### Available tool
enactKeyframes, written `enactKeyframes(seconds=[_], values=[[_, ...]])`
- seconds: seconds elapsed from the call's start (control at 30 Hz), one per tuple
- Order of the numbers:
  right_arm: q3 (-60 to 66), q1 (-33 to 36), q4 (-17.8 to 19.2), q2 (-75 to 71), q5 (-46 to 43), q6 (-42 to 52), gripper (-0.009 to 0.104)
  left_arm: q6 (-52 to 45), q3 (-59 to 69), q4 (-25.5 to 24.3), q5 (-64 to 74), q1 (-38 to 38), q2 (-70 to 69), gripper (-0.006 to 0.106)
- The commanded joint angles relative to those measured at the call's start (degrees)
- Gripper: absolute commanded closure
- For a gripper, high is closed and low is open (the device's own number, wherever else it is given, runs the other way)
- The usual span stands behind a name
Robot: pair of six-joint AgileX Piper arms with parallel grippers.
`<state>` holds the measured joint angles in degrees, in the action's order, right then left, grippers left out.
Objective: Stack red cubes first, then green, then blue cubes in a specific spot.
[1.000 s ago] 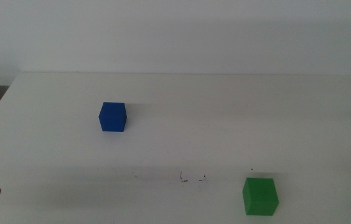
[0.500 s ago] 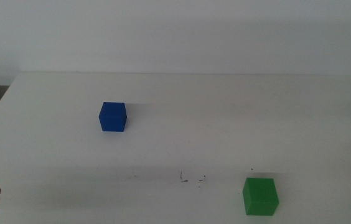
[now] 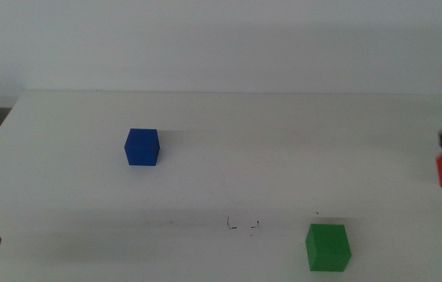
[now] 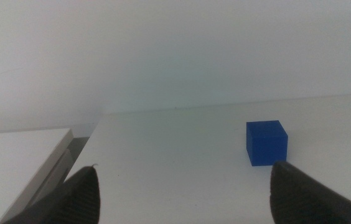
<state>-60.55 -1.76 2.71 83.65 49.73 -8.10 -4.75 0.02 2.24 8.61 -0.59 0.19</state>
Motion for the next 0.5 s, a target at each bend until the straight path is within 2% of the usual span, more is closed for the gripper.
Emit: enactKeyframes(seconds=[0.0,0.1,0.27,0.47], values=[[-5.4,3.1,2.6,2.5,4.1,-8.0,0.094,0.1,0.0,0.2,-0.7,0.1,-0.2,0.007],[-10.9,7.8,5.4,7.1,6.4,-15.7,0.094,0.1,0.0,0.2,-0.7,0.1,-0.2,0.007],[-17.7,19.4,5.9,13.9,7.5,-17.1,0.094,0.1,0.0,0.2,-0.7,0.1,-0.2,0.007],[-26.7,32.5,9.4,22.0,11.1,-23.8,0.094,0.1,0.0,0.2,-0.7,0.1,-0.2,0.007]])
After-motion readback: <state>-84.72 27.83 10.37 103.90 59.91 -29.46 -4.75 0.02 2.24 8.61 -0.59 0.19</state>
